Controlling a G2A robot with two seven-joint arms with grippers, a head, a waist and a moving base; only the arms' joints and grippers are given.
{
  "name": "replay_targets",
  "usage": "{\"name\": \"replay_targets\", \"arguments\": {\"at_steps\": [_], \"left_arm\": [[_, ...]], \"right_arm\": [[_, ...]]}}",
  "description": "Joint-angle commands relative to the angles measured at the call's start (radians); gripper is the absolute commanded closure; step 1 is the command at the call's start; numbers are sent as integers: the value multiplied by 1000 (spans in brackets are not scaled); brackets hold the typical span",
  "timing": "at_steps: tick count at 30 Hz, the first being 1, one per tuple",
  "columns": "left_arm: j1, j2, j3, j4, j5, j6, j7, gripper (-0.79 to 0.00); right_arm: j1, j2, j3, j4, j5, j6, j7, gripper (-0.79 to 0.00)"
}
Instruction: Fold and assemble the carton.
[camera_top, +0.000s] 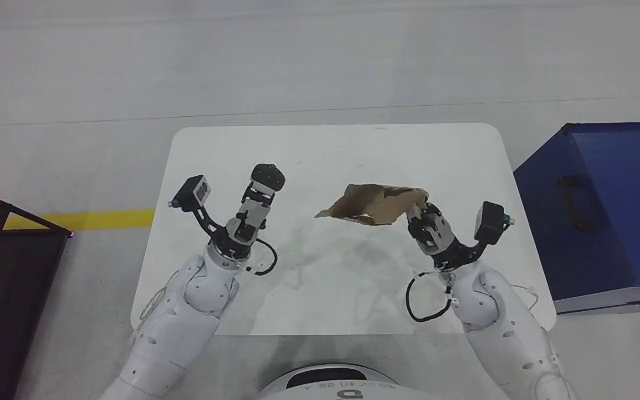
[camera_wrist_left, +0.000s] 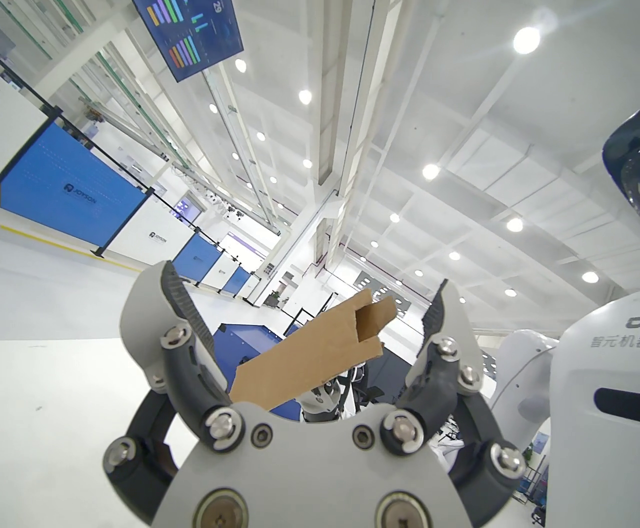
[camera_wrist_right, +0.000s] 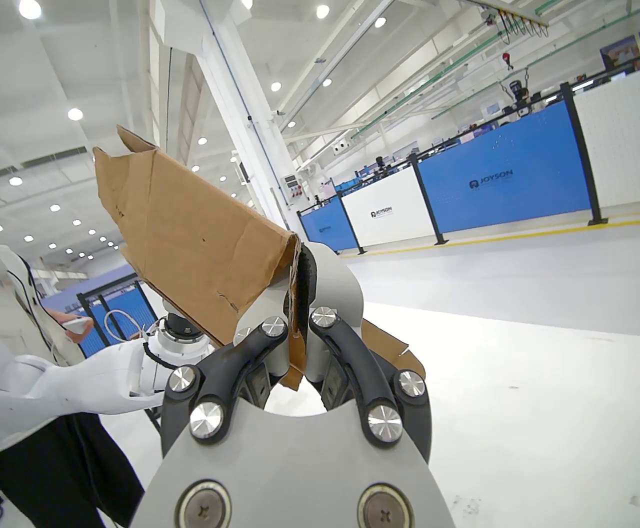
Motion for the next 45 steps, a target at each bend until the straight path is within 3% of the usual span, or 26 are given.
{"name": "replay_targets", "arguments": {"at_steps": [1,9,12,16,25,29,45], "left_arm": [[1,1,-14,-9,8,3,-17,-785],[-10,-3,-30,-21,92,45,-84,-785],[-19,-7,-33,-14,96,65,-79,-785],[-30,-11,-38,-6,113,70,-86,-785],[-56,10,-72,10,139,-97,-281,-785],[-69,19,-103,2,172,-97,-329,-785],[-136,31,-110,-49,412,-97,-315,-785]], "right_arm": [[10,0,-2,7,31,0,20,0],[10,0,-2,7,31,0,20,0],[13,-1,-7,5,42,18,62,0],[20,2,-28,20,87,-41,165,0],[37,14,-38,44,278,-99,370,0],[41,19,-41,45,350,-98,449,0],[74,17,-90,45,385,-50,550,0]]}}
